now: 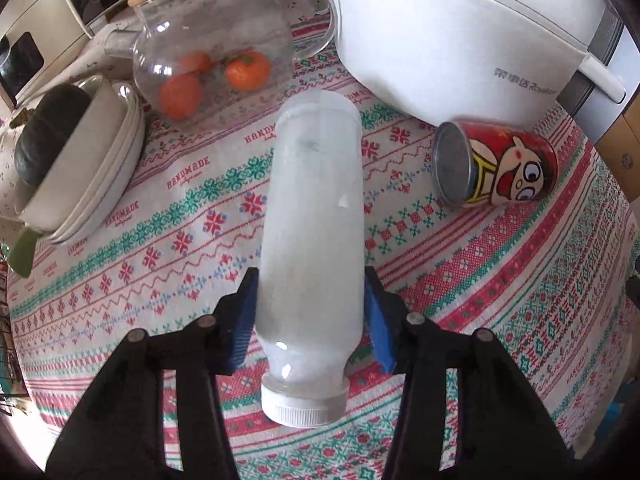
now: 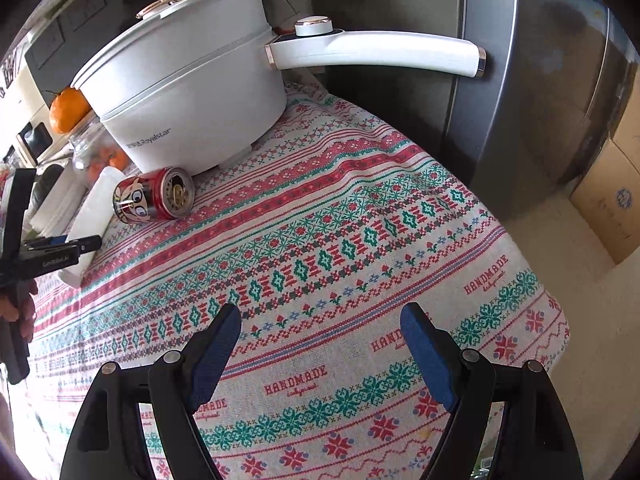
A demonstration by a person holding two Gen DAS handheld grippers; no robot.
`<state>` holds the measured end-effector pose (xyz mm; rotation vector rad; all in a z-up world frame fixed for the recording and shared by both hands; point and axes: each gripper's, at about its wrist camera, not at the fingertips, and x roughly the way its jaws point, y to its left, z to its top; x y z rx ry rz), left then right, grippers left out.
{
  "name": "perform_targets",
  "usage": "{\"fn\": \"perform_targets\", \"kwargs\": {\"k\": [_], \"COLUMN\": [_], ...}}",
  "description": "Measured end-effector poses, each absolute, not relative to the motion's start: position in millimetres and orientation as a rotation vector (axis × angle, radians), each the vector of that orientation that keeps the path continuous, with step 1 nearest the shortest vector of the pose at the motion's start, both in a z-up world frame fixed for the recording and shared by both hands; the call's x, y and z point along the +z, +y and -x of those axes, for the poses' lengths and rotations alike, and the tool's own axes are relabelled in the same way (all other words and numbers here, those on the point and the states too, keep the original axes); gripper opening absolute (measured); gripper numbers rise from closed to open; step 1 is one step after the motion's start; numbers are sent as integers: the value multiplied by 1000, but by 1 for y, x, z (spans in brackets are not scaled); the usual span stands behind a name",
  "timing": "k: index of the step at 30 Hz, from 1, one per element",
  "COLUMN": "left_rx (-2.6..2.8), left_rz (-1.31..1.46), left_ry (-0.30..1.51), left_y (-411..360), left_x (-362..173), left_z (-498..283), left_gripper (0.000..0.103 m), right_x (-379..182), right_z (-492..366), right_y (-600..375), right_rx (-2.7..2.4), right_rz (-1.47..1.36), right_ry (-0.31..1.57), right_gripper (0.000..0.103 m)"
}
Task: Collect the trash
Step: 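Grasp the white plastic bottle with the left gripper and lift it, then grasp the red milk-drink can with the right gripper and lift it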
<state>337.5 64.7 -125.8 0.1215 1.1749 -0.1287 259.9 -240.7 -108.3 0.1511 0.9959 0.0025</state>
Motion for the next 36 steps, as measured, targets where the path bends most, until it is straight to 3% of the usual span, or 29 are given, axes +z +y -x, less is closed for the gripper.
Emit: {"fn": "perform_targets", "kwargs": {"k": [5,15,25,36], "left_rx": [-107,-110,-104,-104], "left_rz": [28,315,313,345], "left_ry": [1210,1065,1016,1009], "left_y": [78,135,169,184], "left_x": [-120,-58,-47,-46], "left_z": [-279,-182,-200,-201], "left_gripper": [51,51,51,51], "right_x": [-96,-83,-105,-132], "right_z": [-245,-242,-298,-363], "right_y": [-235,-193,-84,-52], "right_rx": [20,71,76,-124], "right_rz": [-171,-169,-132,-127], "right_ry": [976,906,848,832], "right_gripper": [83,85,100,103]}}
